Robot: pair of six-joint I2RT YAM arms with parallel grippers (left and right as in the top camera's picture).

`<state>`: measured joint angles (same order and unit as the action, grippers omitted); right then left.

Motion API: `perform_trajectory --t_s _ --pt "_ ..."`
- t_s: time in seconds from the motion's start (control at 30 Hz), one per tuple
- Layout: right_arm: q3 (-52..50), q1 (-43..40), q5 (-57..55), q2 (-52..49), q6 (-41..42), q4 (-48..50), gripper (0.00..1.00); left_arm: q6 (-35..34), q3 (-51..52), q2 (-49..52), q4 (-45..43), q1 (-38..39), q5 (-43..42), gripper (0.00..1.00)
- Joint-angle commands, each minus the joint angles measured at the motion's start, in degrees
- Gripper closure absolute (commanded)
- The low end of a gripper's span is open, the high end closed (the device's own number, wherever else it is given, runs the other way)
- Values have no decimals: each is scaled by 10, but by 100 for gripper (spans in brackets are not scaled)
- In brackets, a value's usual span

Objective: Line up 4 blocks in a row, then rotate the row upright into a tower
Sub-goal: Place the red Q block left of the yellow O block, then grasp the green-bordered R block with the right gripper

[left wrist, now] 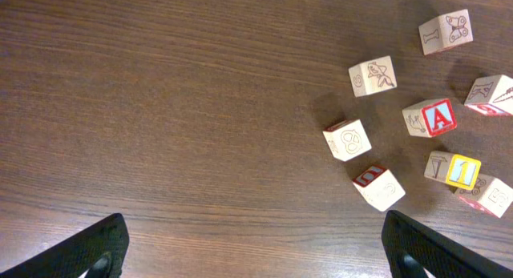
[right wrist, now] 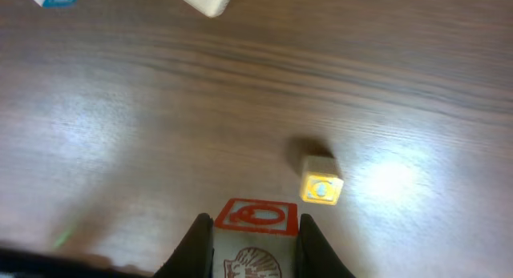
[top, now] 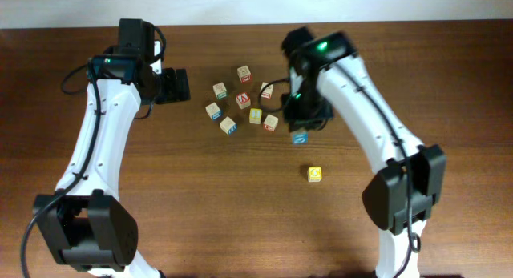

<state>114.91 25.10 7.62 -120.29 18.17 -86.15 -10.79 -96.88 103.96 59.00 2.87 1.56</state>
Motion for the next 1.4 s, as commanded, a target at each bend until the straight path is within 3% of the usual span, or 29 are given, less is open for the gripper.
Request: perform_trajectory --t_s 0.0,0.2,0.47,0.67,0.9,0.97,1.1,1.23,1.37 --pt "-98 47 0 0 36 48 87 -5 -7 2 0 1 4 1" --pt "-224 67 -38 0 64 141 88 -5 -7 2 0 1 4 1" --pt "-260 66 -73 0 63 178 86 -5 -7 2 0 1 4 1" --pt "-260 67 -72 0 61 169 59 -5 -7 2 0 1 4 1" --pt "-185 66 -73 0 44 162 54 -5 -7 2 0 1 4 1" --pt "-140 58 -72 0 48 192 46 -5 -7 2 0 1 4 1" --pt "-134 45 -71 -12 141 320 43 -5 -7 2 0 1 4 1" --pt "-134 37 -95 -52 255 377 44 -5 -7 2 0 1 4 1" --pt "-134 37 -99 -76 273 391 50 -5 -7 2 0 1 4 1"
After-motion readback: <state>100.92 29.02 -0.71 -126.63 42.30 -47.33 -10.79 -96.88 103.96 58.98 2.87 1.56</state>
